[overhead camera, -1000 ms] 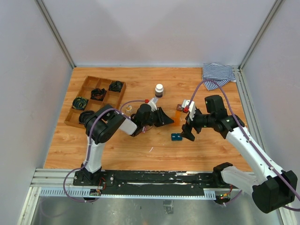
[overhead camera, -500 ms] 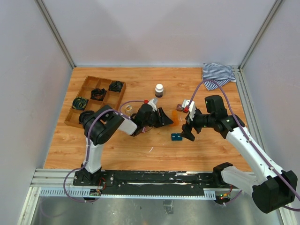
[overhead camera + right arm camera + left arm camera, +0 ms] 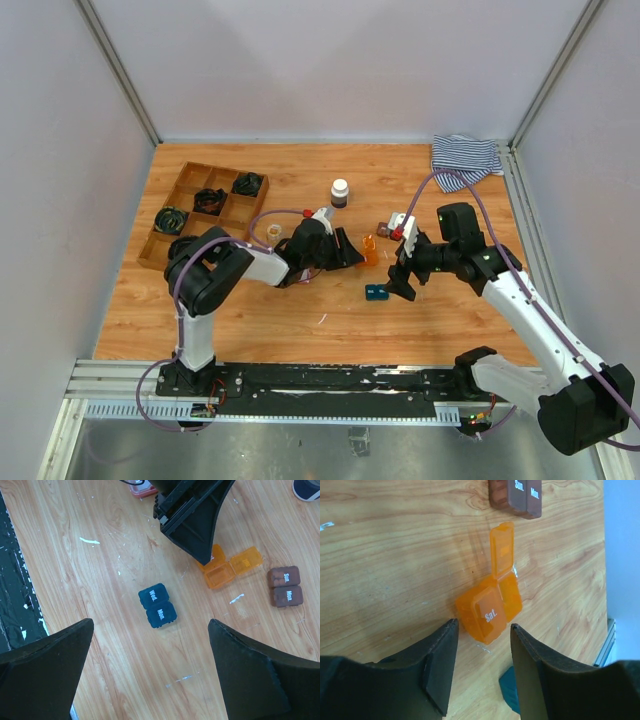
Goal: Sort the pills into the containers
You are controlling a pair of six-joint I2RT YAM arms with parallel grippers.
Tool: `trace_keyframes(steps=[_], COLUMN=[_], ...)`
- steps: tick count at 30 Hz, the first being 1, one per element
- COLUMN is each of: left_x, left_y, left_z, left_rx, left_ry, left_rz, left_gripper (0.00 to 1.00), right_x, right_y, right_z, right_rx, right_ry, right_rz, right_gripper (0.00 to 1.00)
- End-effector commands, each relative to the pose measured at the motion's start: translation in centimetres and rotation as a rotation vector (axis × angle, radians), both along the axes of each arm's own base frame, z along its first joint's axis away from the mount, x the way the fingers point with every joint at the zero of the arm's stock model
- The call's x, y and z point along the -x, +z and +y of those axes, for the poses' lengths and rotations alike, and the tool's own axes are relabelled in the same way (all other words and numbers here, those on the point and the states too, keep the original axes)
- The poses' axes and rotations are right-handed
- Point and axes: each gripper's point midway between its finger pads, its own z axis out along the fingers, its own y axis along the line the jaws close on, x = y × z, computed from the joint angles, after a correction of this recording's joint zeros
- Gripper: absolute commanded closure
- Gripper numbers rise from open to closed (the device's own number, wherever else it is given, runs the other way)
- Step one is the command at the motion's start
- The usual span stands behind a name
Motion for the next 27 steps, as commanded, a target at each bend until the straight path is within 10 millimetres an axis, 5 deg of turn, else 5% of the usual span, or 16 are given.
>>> trace_keyframes(steps=[1,15,24,27], left_x=[-0.1,2.3,2.9,3.1], left_y=[1.2,8.4,12.3,14.0], left_z=[0.7,2.9,7.2,8.8], left_rx=[-0.034,0.014,-0.088,-0.103], left_ry=[0.01,-0.034,0.039,0.068], left_rz=[-0.047,-0.225,-0.385,-0.465], left_gripper=[0.48,0.48,0.48,0.38], right_x=[-0.3,-0.2,0.3,0.7], right_y=[1.5,1.6,2.2,2.5], right_z=[-0.1,0.0,0.3,0.5], right_rx=[-0.031,-0.041,-0.062,-0.079], right_ry=[-0.015,-0.01,0.026,0.051], right_rz=[-0.025,-0.019,-0.045,-0.054], right_gripper=[0.01,0.01,0.01,0.01])
